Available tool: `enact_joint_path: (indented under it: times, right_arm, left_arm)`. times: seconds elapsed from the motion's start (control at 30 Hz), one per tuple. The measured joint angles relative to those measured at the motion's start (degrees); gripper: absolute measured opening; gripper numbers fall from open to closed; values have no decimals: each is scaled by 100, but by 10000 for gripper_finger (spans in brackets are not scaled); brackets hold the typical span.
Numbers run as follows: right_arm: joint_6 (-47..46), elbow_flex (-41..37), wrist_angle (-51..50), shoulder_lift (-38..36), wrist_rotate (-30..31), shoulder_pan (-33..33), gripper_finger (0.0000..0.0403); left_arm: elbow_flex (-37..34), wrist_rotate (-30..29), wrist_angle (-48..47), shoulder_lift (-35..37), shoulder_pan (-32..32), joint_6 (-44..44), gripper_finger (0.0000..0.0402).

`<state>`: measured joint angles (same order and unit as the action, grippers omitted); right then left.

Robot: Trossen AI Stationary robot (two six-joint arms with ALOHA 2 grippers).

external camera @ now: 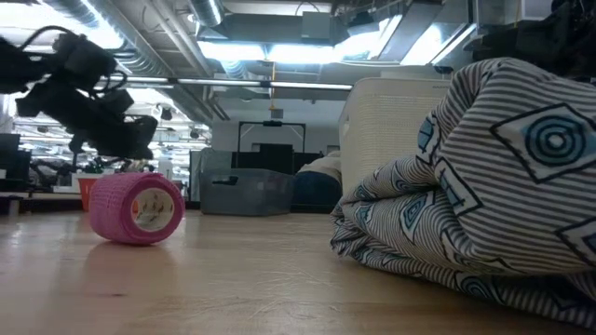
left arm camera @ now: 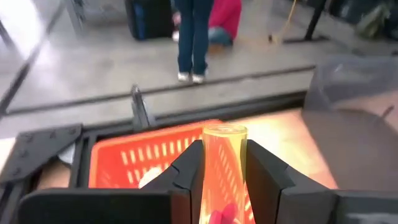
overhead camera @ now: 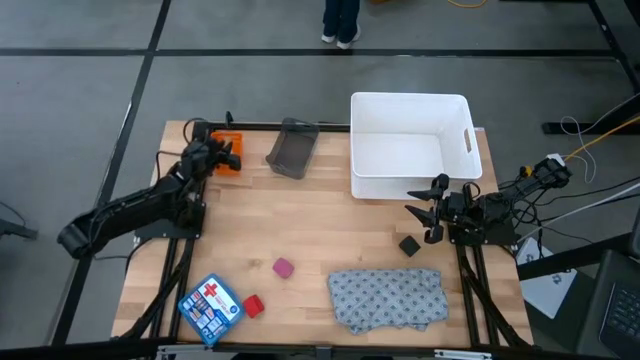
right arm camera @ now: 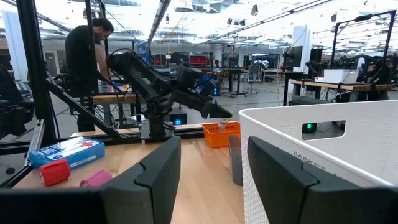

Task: Pick & place medical supplies in basket/bin
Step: Put the yellow pill bottle into the orange bin, then put the pink bandage into the black bin

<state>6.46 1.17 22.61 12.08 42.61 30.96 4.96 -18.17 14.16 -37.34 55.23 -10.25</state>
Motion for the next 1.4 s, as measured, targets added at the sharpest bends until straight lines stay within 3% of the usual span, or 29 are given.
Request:
enact_joint_path:
  times: [0.17,0.57,1.0,1.17,1.4]
  right_arm:
    - [2,0,0,2,0,0,187]
    - [15,0,-37,0,0,-2,187]
    - [38,0,-37,0,0,0,187]
    - [208,-2,-38,2,0,-1,187]
    - [652,-2,417,2,0,-2,187]
  left_arm:
    - [333,-21,-303,-369,172,-157,84]
    - [360,-192,-495,-556,41,-157,91]
    - [362,-189,-468,-549,41,-157,203]
    - [362,-90,-465,-350,35,-117,212]
    - [362,498,-435,426,-83,158,192]
